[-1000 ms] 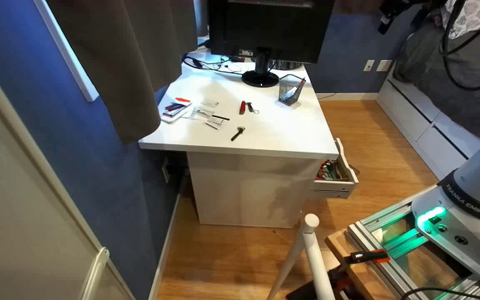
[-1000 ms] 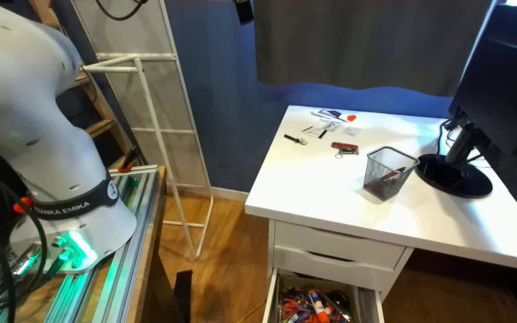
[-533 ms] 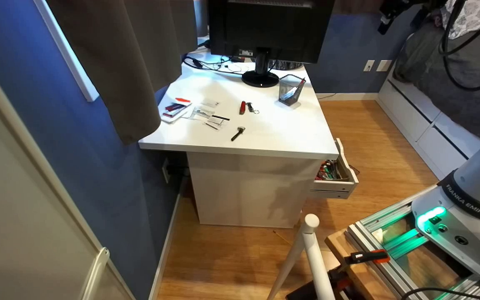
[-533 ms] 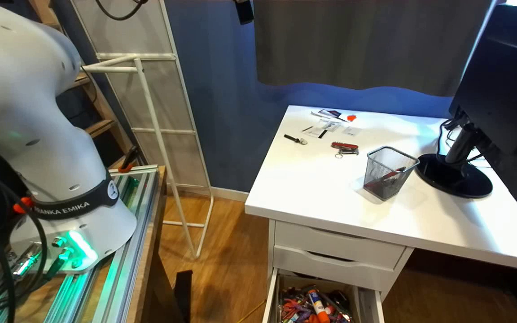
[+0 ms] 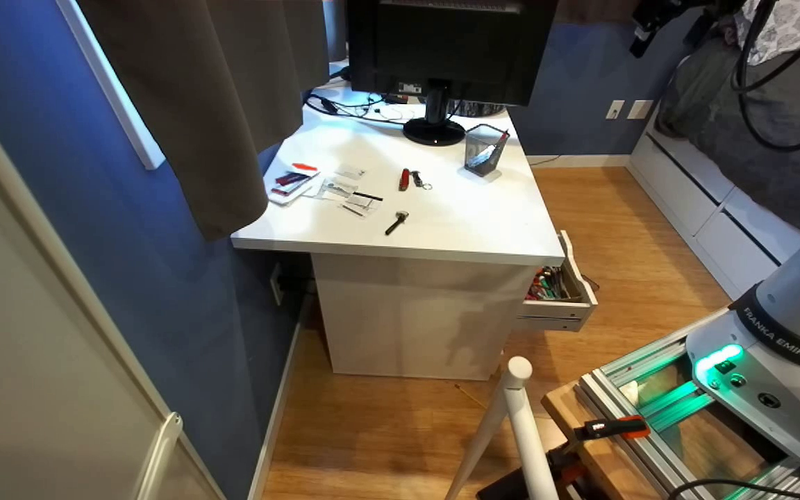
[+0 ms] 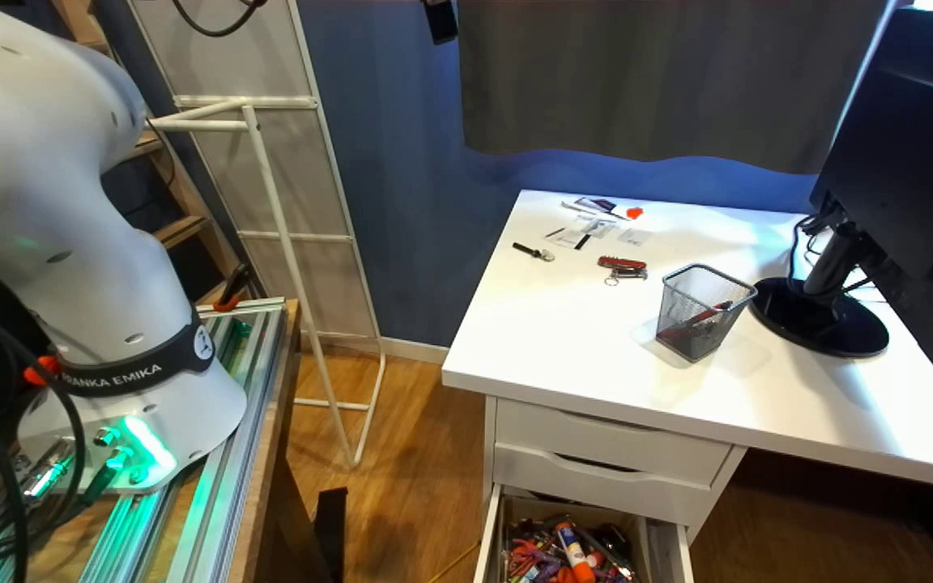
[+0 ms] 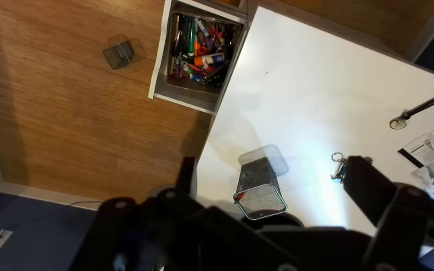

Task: Put the black object in the stationary holder

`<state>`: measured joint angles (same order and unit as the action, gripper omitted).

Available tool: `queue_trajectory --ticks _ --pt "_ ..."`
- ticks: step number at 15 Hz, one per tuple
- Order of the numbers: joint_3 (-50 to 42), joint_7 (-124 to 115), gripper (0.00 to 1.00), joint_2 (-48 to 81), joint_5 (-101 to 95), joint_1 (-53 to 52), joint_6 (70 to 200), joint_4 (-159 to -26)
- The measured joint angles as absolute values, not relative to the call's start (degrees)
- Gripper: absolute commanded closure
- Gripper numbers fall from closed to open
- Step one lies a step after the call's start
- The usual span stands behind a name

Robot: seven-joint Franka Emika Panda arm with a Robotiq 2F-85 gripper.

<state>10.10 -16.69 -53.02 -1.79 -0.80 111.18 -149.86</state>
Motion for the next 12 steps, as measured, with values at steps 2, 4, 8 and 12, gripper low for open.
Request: queue_trajectory --ticks 2,4,8,12 --pt "10.10 -16.69 0.00 -53.02 -1.79 -0.80 111.18 -149.86" --pt "10.10 -16.69 0.00 -53.02 -1.79 -0.80 111.18 -149.86" --pt "10.10 -16.69 0.00 -53.02 -1.79 -0.80 111.18 -149.86" --pt "11.78 -17.24 0.00 -51.02 -1.79 -0.83 111.15 -148.91"
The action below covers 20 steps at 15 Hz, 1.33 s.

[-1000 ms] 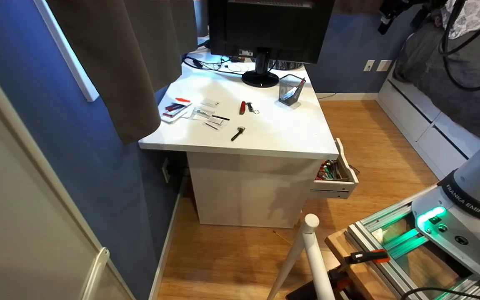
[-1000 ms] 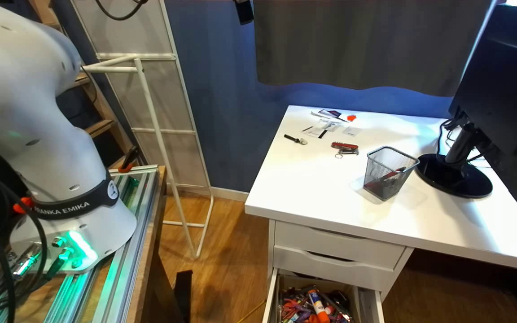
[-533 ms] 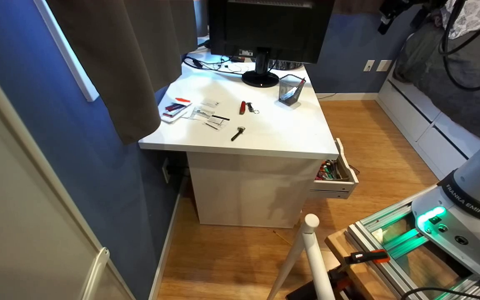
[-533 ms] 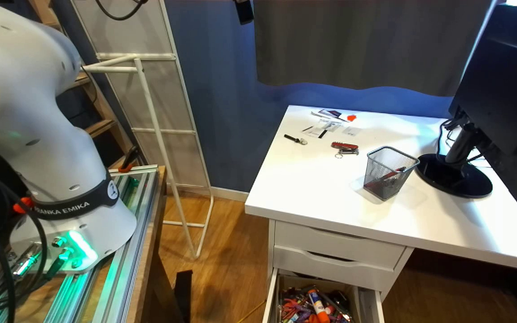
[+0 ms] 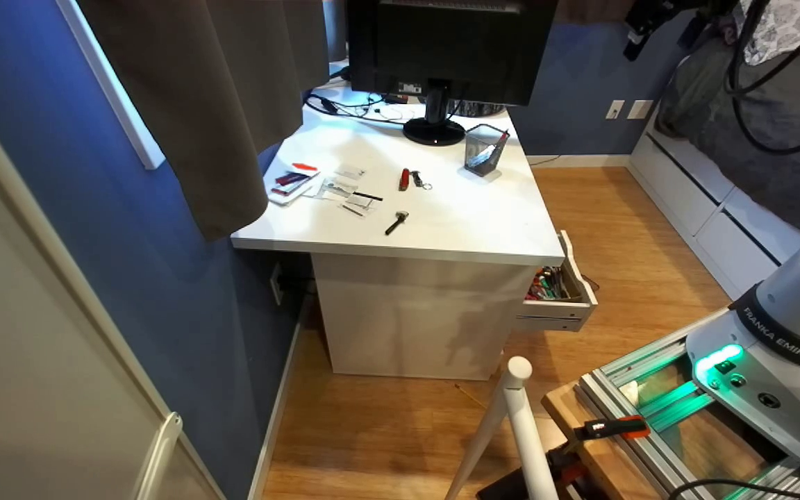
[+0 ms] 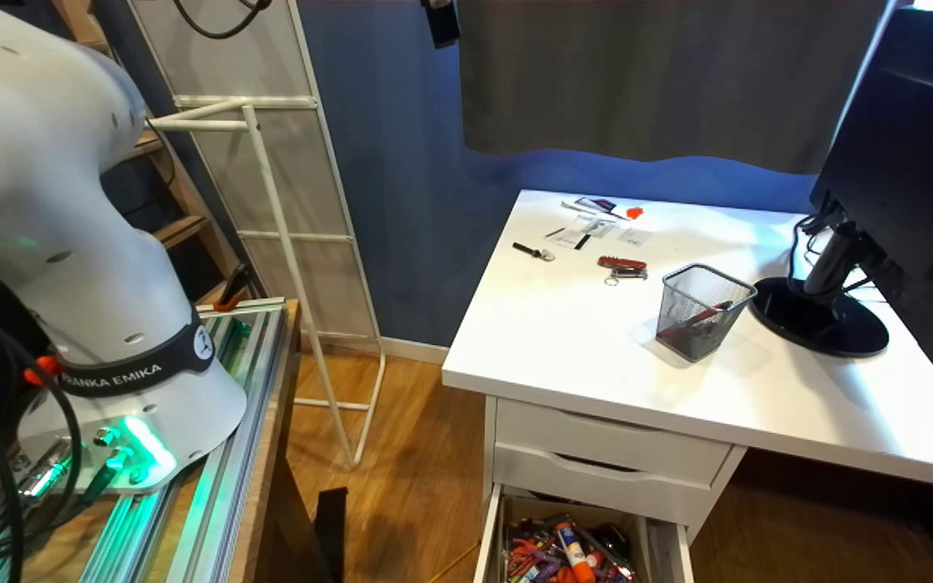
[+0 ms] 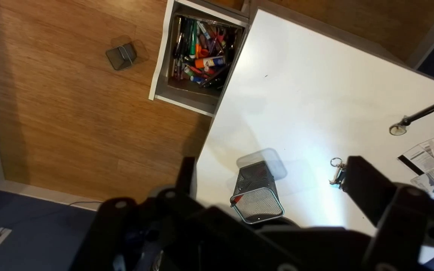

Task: Put the black object in the stationary holder

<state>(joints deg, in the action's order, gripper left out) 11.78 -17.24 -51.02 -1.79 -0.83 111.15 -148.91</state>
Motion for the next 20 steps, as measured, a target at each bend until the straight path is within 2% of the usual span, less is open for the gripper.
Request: queue_trajectory --ticks 6,14,20 --pt "18.05 -24.97 0.00 -37.98 -1.93 -0.32 115.63 -141.12" --pt "18.48 -32.76 0.00 -17.45 -2.84 -0.21 123.05 -130.15" --pt "19.46 -45.83 0.00 -3.67 -13.05 -2.89 126.08 -123.54"
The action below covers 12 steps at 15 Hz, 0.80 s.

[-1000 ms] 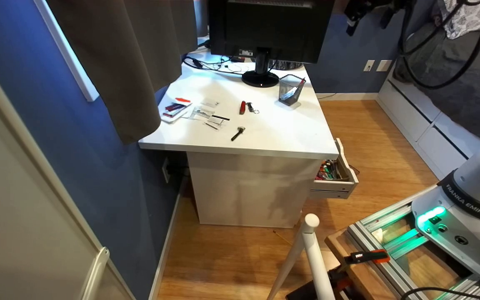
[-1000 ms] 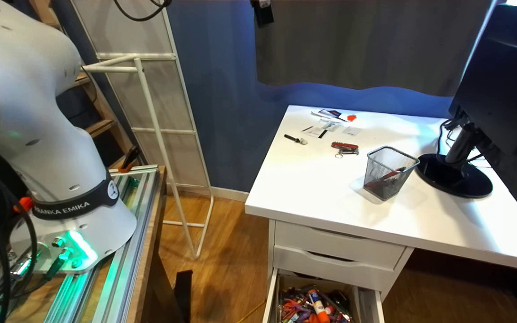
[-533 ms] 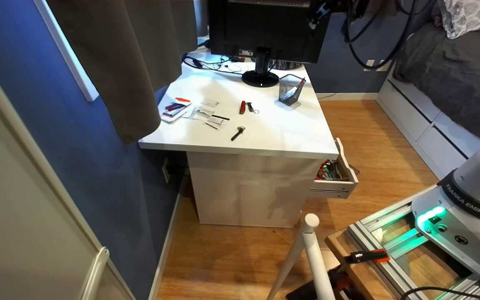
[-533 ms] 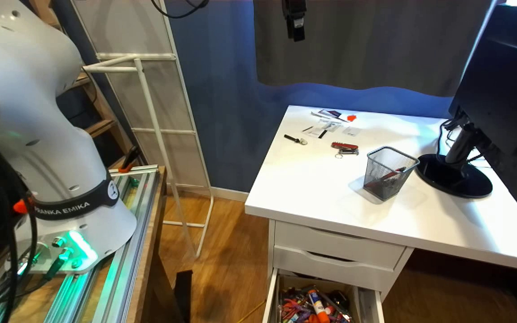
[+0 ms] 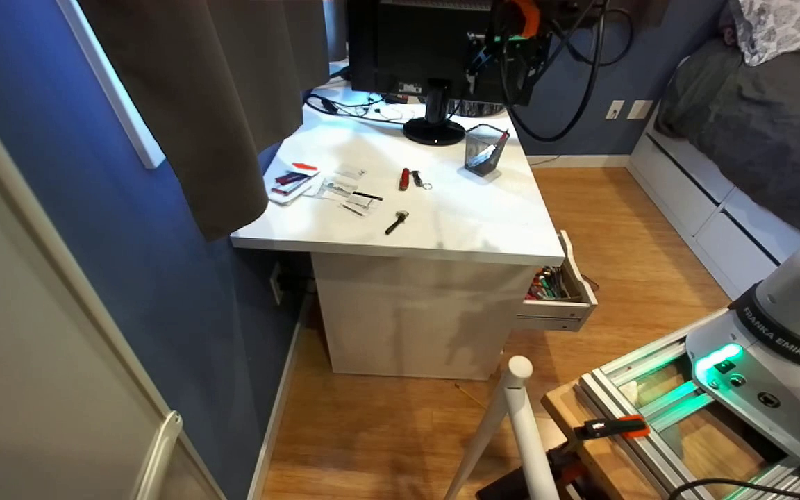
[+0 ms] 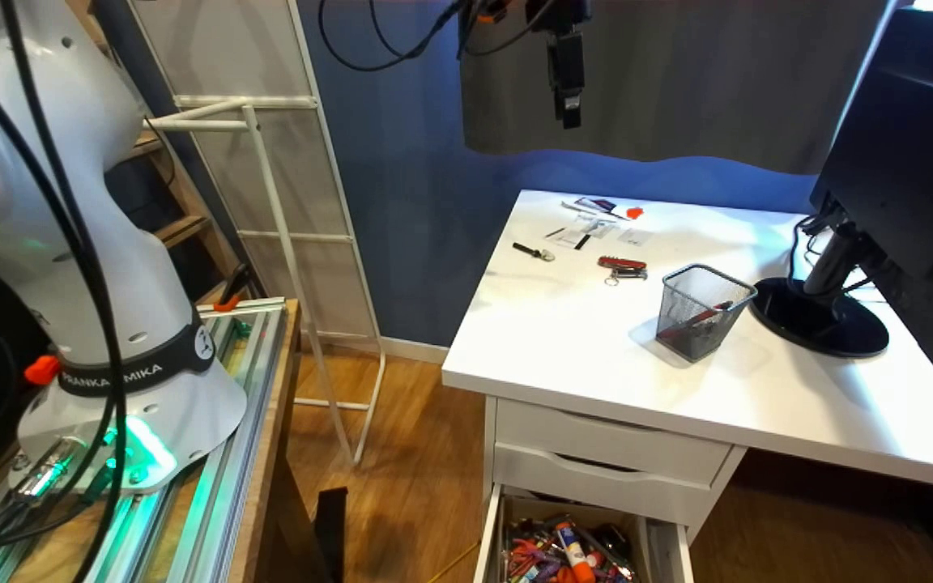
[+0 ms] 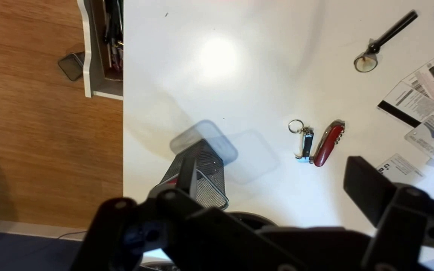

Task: Put the black object in the stationary holder

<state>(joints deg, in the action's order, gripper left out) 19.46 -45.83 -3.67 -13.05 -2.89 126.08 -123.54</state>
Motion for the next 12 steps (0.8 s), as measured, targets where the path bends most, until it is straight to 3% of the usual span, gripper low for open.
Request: queue_trajectory --ticks 12 --pt "13.03 -58.46 0.00 13.85 -18.44 -11.49 130.07 -114.52"
